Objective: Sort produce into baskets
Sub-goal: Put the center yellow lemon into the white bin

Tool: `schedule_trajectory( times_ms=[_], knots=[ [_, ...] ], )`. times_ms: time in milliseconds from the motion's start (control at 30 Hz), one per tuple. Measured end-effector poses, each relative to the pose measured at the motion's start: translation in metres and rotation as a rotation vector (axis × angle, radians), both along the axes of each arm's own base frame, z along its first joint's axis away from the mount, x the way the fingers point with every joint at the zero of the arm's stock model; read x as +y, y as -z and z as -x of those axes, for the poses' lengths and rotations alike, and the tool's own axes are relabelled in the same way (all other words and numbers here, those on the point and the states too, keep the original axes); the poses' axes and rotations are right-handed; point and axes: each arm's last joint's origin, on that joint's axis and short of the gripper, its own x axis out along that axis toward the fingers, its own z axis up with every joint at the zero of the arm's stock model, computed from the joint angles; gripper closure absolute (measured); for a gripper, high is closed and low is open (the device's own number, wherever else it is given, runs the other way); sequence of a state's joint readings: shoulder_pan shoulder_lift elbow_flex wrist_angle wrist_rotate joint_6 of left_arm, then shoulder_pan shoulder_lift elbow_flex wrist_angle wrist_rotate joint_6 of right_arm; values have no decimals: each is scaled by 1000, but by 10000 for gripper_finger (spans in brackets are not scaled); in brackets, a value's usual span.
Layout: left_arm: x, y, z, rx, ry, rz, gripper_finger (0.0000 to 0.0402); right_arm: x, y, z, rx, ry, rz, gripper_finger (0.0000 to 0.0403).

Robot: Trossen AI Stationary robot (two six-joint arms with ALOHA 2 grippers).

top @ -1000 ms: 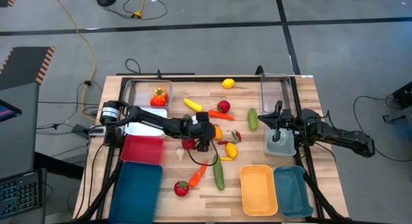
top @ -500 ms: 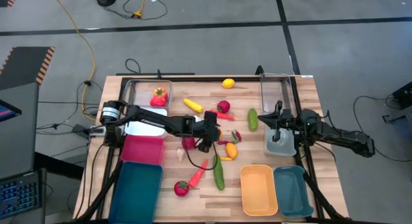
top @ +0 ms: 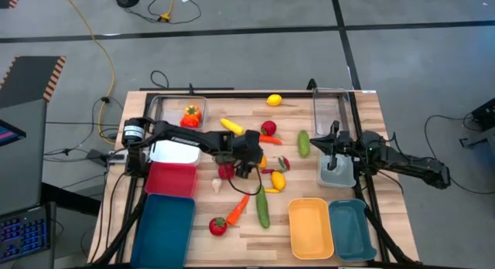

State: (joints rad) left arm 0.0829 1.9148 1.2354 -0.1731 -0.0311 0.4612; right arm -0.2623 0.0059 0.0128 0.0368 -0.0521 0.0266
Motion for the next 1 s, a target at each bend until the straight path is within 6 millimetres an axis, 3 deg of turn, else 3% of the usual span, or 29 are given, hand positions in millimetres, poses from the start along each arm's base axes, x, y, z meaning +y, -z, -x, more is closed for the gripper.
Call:
schedule_trajectory(
  times_ms=[267,467,667,867,1000],
  knots=[
    [1,14,-4,21,36,-2,110,0,0,0,0,0,0,356],
    [2,39,-5,97,22,5,111,0,0,0,2,1,-3,356],
    [1,38,-5,93,-27,26,118,0,0,0,4,1,-3,356],
    [2,33,-5,76,-78,41,156,0,0,0,4,1,-2,356],
    [3,22,-10,66,-133,84,167,0,0,0,4,1,0,356]
  ],
)
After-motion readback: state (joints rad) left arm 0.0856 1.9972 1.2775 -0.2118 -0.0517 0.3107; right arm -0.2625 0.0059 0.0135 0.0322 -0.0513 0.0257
